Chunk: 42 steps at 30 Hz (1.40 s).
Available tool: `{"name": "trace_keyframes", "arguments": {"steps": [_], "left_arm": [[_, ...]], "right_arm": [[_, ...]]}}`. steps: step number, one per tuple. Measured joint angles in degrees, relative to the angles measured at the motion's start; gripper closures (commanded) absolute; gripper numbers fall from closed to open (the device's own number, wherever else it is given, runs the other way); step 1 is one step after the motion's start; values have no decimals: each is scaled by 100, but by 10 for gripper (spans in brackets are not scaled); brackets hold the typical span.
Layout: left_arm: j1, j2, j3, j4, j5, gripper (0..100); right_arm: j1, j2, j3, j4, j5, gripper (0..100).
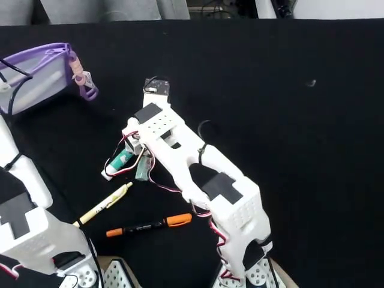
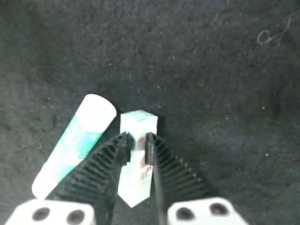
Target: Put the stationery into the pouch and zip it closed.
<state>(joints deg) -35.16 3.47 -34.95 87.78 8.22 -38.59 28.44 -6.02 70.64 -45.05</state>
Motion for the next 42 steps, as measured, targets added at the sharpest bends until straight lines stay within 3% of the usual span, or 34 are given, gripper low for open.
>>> {"name": "trace_keyframes", "arguments": {"steps": [6, 12, 16, 22, 25, 32, 42], "left_arm": [[0, 0, 0, 0, 0, 971], [0, 0, 0, 0, 0, 971], [0, 0, 0, 0, 0, 971], [0, 0, 0, 0, 0, 970], [0, 0, 167, -35, 0, 970], [0, 0, 193, -44, 0, 970], [343, 0, 193, -44, 0, 970]], "right_arm": [[0, 18, -26, 0, 70, 959], [-246, 422, -607, 79, 826, 746], [-475, 1125, -1301, 695, 1073, 664], [-527, 2154, -2787, 1873, 1108, 662], [-527, 2611, -3604, 2470, 1108, 694], [-527, 3068, -4413, 2848, 1116, 986], [-466, 2927, -4343, 2884, 1134, 988]]}}
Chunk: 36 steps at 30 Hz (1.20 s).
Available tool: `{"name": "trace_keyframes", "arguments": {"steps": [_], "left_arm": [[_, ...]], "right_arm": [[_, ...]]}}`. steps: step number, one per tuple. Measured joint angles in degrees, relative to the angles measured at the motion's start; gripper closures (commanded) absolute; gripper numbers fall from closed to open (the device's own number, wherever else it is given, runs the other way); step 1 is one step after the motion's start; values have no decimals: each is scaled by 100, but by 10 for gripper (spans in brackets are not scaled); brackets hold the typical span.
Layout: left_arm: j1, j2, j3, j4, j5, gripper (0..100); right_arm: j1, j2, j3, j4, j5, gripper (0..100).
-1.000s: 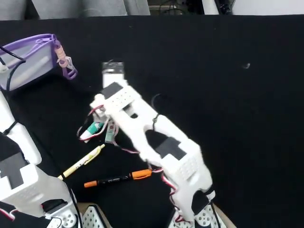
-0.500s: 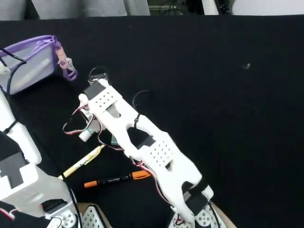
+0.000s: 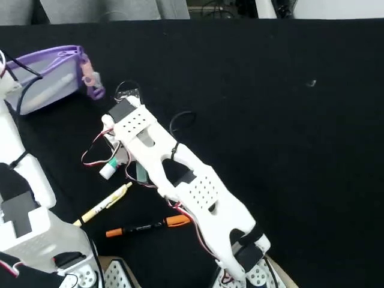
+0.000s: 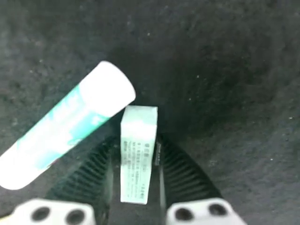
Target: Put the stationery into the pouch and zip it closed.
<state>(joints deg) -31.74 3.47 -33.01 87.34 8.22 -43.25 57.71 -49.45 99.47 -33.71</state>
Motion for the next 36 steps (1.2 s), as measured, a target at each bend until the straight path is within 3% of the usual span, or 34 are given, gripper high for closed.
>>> {"name": "trace_keyframes", "arguments": {"steps": [9, 22, 29, 36], "left_arm": [[571, 0, 0, 9, 0, 970], [2330, 0, -659, 1064, 0, 970], [2752, 0, -677, 1310, 0, 970], [2787, 0, -677, 1310, 0, 970]], "right_arm": [[299, -1442, 475, 0, 536, 987], [2391, -4334, 571, -9, 1978, 987], [2400, -5301, 571, -484, 3376, 988], [2154, -5336, 571, -1143, 3666, 988]]}}
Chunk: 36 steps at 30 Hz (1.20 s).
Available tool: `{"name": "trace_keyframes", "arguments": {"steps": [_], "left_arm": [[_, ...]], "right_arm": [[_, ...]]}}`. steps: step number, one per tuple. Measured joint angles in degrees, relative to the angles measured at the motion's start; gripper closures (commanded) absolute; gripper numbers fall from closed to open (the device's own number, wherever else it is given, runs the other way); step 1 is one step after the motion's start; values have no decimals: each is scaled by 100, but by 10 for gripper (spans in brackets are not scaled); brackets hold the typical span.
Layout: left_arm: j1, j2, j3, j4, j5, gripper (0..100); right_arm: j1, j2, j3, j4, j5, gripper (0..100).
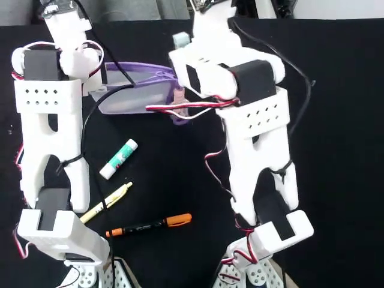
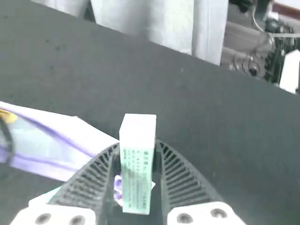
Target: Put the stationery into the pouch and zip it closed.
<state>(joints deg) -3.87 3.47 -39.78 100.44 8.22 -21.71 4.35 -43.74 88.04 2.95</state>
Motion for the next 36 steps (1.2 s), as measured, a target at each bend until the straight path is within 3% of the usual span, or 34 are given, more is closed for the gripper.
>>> {"name": "trace_keyframes", "arguments": {"steps": [14, 24, 36], "left_arm": [[-9, 0, 62, 0, -9, 970], [-9, 0, 62, 0, 0, 970], [-9, 0, 62, 0, 0, 970]], "right_arm": [[-659, -897, 1231, -413, 26, 988], [-695, -2796, 4589, -3552, 18, 988], [-1160, -3385, 6321, -6215, 18, 988]]}}
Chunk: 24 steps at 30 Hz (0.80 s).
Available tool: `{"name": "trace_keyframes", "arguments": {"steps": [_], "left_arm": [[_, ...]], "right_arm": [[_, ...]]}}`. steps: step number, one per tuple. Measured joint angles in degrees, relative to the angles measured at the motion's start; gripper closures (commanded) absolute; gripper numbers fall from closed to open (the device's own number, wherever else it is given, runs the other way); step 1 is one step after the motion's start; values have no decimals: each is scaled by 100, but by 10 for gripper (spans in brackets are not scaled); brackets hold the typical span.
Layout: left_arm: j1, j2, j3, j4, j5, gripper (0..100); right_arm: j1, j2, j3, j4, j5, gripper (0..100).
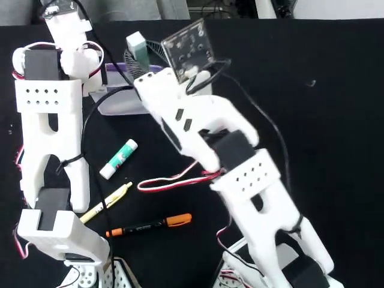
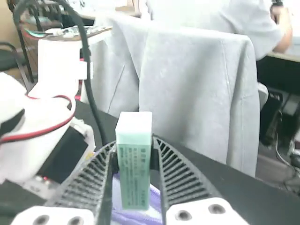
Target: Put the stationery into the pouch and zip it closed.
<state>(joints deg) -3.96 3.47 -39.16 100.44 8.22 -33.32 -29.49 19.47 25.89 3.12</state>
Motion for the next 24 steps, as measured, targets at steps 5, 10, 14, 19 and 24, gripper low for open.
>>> {"name": "trace_keyframes", "arguments": {"steps": [5, 10, 14, 19, 24], "left_arm": [[0, 0, 0, 0, 0, 970], [-18, -9, 431, -237, 0, 970], [-26, -18, 457, -299, 0, 970], [-26, -18, 457, -299, 0, 970], [-26, -18, 457, -299, 0, 970]], "right_arm": [[-53, 0, 1169, -1530, -9, 988], [-53, -369, 2321, -2875, -220, 988], [-53, -431, 2919, -3771, -255, 984], [-53, -431, 3147, -4018, -281, 983], [-53, -431, 3165, -4035, -281, 832]]}}
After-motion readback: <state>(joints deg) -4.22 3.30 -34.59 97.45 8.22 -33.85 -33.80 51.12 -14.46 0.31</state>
